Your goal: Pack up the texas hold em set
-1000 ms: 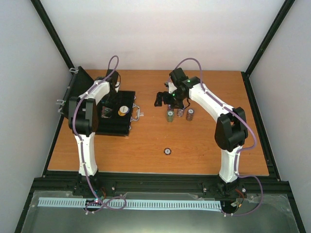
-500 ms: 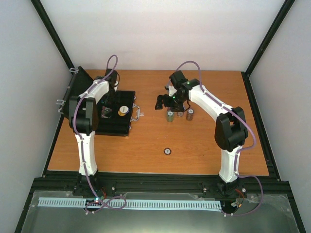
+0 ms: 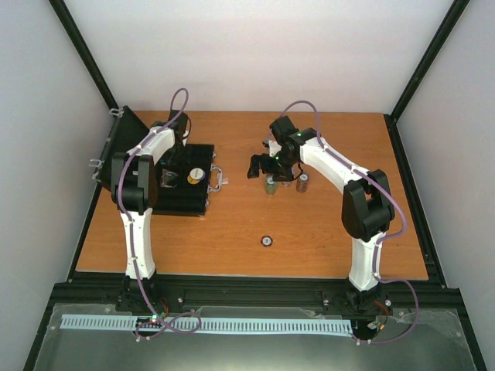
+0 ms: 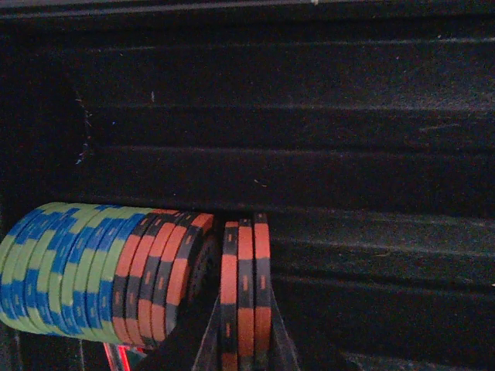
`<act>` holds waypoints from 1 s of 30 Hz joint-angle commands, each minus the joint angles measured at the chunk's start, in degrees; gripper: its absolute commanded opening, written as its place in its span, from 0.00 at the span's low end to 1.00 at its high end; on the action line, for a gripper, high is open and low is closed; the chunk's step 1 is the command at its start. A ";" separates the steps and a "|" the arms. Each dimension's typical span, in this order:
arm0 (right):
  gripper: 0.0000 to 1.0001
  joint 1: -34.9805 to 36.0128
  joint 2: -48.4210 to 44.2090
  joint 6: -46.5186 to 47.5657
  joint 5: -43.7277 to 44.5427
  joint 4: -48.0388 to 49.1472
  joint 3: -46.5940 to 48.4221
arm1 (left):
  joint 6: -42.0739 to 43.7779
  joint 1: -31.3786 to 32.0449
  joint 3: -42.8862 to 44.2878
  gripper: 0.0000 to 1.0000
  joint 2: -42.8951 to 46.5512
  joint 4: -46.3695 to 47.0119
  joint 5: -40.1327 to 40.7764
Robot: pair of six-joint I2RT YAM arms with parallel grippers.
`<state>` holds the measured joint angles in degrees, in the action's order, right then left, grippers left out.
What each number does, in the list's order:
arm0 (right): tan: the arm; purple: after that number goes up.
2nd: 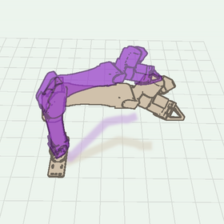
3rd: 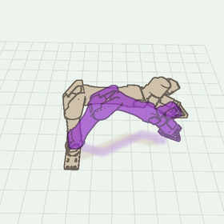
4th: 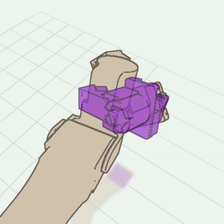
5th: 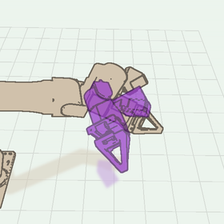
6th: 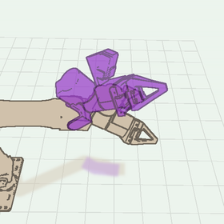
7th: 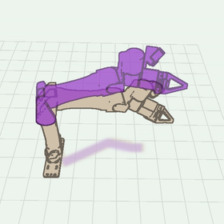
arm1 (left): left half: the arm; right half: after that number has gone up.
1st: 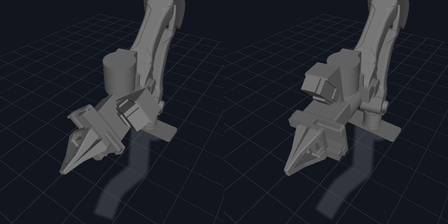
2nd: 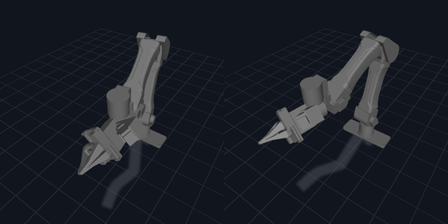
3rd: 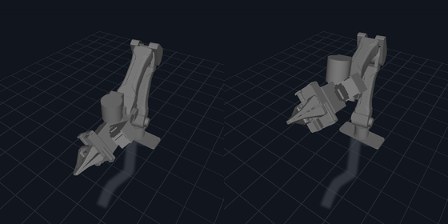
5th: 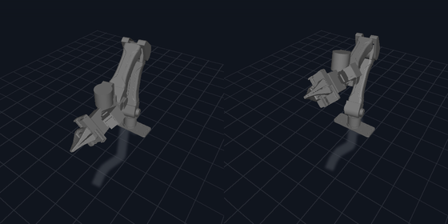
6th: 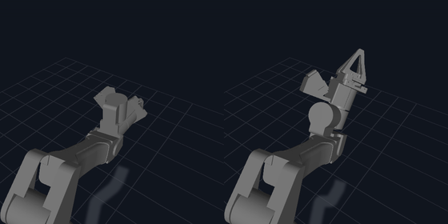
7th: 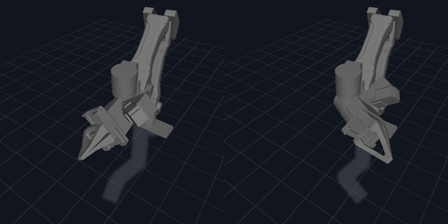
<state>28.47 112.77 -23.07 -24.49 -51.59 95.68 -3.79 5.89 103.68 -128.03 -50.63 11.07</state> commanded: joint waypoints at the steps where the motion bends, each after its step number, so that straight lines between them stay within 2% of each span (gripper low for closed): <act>1: 1.00 -0.63 -1.61 0.96 -0.36 0.51 -0.83 | -0.21 -0.70 3.01 0.15 -0.65 -0.21 2.54; 4: 1.00 -0.67 -1.60 0.97 -0.45 0.54 -0.89 | -0.47 -0.70 3.28 0.25 -0.33 -0.43 2.68; 8: 1.00 -0.64 -1.76 0.96 -0.54 0.68 -1.22 | -0.63 -0.65 3.75 0.32 0.16 -0.73 3.20; 19: 1.00 -0.69 -2.26 1.03 -0.56 1.06 -2.63 | -1.13 -0.66 5.91 0.34 0.93 -2.34 4.26; 30: 1.00 -0.70 -2.87 1.19 -0.37 0.97 -3.82 | -1.76 -0.75 5.15 0.34 0.75 -2.54 10.38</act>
<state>28.27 112.75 -22.85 -24.69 -51.03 92.55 -4.56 6.00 107.33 -128.09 -51.51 15.75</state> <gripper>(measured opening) 0.999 0.345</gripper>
